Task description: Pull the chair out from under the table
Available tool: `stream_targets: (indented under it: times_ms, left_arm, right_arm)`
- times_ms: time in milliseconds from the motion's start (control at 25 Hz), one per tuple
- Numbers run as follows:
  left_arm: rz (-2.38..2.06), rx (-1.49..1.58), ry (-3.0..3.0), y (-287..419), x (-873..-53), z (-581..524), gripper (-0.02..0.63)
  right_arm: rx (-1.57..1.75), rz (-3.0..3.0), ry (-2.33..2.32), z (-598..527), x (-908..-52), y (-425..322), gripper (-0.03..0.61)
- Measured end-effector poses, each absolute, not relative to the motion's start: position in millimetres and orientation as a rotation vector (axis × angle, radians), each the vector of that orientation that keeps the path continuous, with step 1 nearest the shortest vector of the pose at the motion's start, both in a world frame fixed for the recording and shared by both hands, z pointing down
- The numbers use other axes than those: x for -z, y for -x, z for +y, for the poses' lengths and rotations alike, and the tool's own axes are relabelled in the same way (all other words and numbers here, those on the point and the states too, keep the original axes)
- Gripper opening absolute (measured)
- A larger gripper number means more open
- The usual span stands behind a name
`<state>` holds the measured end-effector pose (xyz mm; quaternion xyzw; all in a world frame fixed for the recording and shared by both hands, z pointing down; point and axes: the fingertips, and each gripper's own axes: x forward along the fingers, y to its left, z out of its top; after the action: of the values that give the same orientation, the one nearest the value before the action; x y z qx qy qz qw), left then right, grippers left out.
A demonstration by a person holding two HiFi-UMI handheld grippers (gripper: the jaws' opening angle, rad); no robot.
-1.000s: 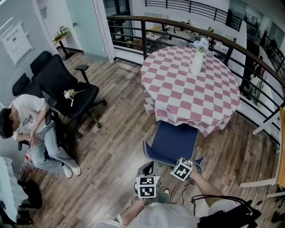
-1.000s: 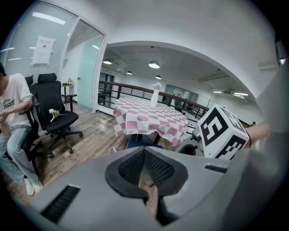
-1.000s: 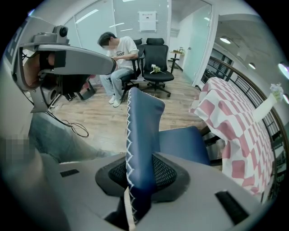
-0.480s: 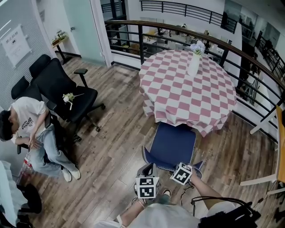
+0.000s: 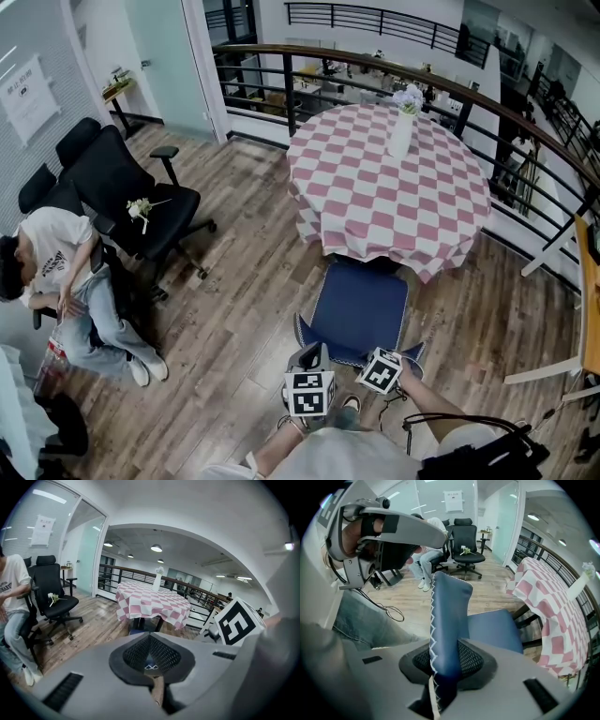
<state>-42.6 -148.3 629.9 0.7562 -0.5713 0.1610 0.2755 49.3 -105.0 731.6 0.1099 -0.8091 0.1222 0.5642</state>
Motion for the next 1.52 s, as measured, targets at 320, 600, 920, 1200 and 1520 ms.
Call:
stream_targets:
  times_ms: [320, 600, 920, 1200, 1520]
  left_arm:
    - [-1.512, -0.434, -2.039, 45.4, -630.3, -137.9, 0.002]
    - [-1.480, -0.438, -2.059, 43.8, -633.1, -135.7, 0.002]
    - [-1.448, -0.448, -2.083, 40.5, -633.5, -139.0, 0.002]
    - [-1.417, -0.458, -2.082, 34.0, -643.8, -147.4, 0.002]
    - [-1.417, -0.470, -2.079, 31.0, -644.7, -157.4, 0.002]
  right_arm:
    - [-0.309, -1.895, -0.233, -76.5, -732.5, -45.8, 0.104]
    - [-0.341, -1.902, -0.202, -46.5, -733.1, -38.5, 0.104]
    - [-0.370, -1.898, -0.180, -21.2, -731.4, -33.0, 0.104]
    - [-0.394, -1.901, -0.162, -21.8, -733.9, -32.5, 0.117]
    - [-0.430, -1.952, -0.125, -21.5, -735.4, -31.5, 0.150]
